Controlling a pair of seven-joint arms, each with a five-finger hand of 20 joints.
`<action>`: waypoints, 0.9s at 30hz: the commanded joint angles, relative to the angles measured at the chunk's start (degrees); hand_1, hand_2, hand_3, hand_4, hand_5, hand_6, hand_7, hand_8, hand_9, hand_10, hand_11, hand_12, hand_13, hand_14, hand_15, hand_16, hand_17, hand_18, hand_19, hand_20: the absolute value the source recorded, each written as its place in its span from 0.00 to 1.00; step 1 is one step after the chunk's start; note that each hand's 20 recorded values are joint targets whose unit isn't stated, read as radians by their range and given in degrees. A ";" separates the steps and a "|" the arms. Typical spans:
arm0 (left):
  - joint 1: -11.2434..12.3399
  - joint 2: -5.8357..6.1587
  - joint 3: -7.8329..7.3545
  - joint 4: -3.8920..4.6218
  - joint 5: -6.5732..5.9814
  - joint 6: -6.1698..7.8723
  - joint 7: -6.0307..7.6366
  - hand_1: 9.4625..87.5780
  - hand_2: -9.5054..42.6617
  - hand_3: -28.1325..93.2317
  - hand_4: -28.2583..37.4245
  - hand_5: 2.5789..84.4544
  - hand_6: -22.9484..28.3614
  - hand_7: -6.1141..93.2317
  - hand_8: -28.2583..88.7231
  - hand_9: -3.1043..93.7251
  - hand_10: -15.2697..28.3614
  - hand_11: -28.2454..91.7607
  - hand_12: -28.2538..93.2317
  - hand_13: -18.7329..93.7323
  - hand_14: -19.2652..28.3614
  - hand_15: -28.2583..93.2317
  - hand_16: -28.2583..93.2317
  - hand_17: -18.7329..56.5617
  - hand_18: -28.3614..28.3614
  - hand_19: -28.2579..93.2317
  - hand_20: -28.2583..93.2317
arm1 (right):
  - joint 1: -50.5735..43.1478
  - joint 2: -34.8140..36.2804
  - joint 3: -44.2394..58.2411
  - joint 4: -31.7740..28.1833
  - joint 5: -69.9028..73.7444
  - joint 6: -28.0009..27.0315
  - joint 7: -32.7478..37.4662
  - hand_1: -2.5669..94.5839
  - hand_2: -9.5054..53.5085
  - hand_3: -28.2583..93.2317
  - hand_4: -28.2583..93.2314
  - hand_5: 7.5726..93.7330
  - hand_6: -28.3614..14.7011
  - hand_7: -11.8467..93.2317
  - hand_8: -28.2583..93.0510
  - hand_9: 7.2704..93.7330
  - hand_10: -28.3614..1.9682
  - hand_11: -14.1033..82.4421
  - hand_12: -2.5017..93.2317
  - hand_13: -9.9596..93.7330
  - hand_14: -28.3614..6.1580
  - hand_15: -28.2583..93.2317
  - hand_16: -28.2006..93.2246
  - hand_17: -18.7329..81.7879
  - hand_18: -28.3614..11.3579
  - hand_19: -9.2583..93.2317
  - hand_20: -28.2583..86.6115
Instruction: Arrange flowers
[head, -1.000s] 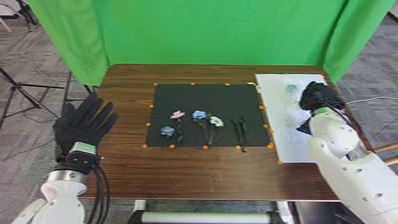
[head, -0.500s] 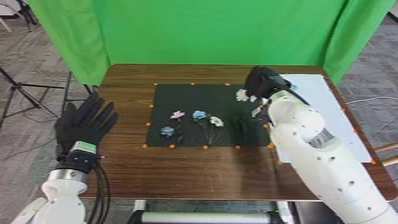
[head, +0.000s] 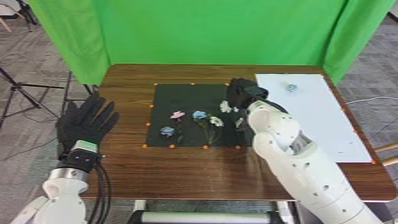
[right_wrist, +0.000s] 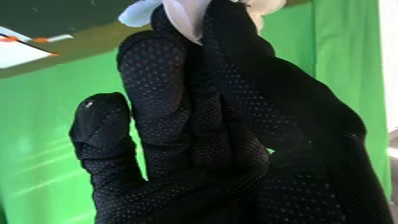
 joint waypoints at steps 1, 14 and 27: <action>1.23 -0.59 -1.23 -0.65 0.43 -1.11 -1.69 0.23 0.37 0.83 0.00 0.45 0.57 0.19 0.17 0.34 0.63 0.38 0.31 0.36 0.70 0.50 0.18 0.18 0.75 0.52 0.31 | -1.43 1.84 0.13 0.49 -1.63 0.02 0.77 0.67 0.00 0.82 0.00 0.79 0.67 0.39 0.26 0.91 0.67 0.26 0.47 0.81 0.70 0.63 0.60 0.58 0.20 0.95 0.61; 1.37 -0.87 -1.63 -0.99 0.29 -0.36 -1.17 0.23 0.38 0.83 0.00 0.45 0.57 0.19 0.17 0.35 0.63 0.38 0.31 0.36 0.70 0.51 0.18 0.17 0.75 0.52 0.31 | -2.50 1.92 1.54 0.01 -1.68 -3.33 1.67 0.65 0.00 0.82 0.00 0.76 0.65 0.38 0.24 0.88 0.65 0.24 0.44 0.80 0.71 0.62 0.60 0.58 0.20 0.94 0.60; 2.52 -0.42 -1.65 -2.02 -1.74 2.61 0.80 0.23 0.38 0.83 0.00 0.45 0.57 0.19 0.17 0.34 0.63 0.38 0.31 0.32 0.66 0.49 0.17 0.18 0.74 0.52 0.31 | -3.37 2.41 3.70 -2.85 0.97 -6.30 2.59 0.55 0.00 0.85 0.00 0.68 0.61 0.34 0.21 0.64 0.45 0.29 0.20 0.74 0.62 0.66 0.55 0.55 0.19 0.93 0.58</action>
